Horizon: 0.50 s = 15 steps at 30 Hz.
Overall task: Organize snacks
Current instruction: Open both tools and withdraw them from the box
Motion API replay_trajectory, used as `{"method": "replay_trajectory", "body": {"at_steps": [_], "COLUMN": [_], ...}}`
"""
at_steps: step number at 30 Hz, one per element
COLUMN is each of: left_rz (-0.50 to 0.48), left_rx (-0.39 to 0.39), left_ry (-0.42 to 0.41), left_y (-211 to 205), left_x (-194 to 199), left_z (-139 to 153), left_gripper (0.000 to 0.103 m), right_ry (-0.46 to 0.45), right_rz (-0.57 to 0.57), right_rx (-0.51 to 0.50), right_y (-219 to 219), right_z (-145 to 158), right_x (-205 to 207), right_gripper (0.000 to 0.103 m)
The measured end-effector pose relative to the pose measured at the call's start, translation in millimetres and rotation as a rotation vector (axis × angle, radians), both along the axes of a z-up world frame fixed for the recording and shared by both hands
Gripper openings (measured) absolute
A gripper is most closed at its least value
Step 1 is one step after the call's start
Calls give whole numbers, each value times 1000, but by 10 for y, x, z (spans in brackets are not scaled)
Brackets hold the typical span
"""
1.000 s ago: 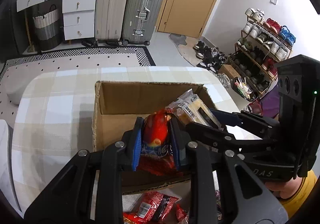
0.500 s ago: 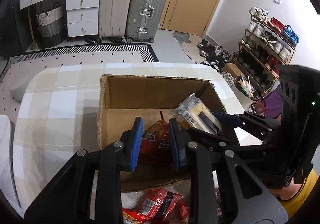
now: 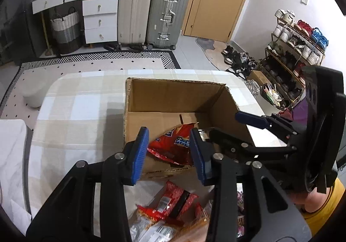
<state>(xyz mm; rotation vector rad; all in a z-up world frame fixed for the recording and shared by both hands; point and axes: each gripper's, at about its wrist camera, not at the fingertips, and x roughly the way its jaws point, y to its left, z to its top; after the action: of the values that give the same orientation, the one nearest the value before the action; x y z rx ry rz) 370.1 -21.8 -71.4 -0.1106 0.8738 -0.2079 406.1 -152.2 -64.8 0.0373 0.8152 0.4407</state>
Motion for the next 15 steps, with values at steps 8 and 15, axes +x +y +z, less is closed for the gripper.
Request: {"method": "replay_trajectory", "body": {"at_steps": [8,15], "left_rz": [21,40], "left_rx": [2,-7], "left_ry": [-54,-105], "left_y": [88,110], "left_x": [-486,-1088], "left_z": [357,727], "left_gripper": [54,61], "right_ry": [-83,-214], "right_rz": [-14,20], "right_rx": [70,68], "right_y": [-92,-61], "right_z": [436,898], "right_x": [-413,-1083], "right_gripper": [74,85]}}
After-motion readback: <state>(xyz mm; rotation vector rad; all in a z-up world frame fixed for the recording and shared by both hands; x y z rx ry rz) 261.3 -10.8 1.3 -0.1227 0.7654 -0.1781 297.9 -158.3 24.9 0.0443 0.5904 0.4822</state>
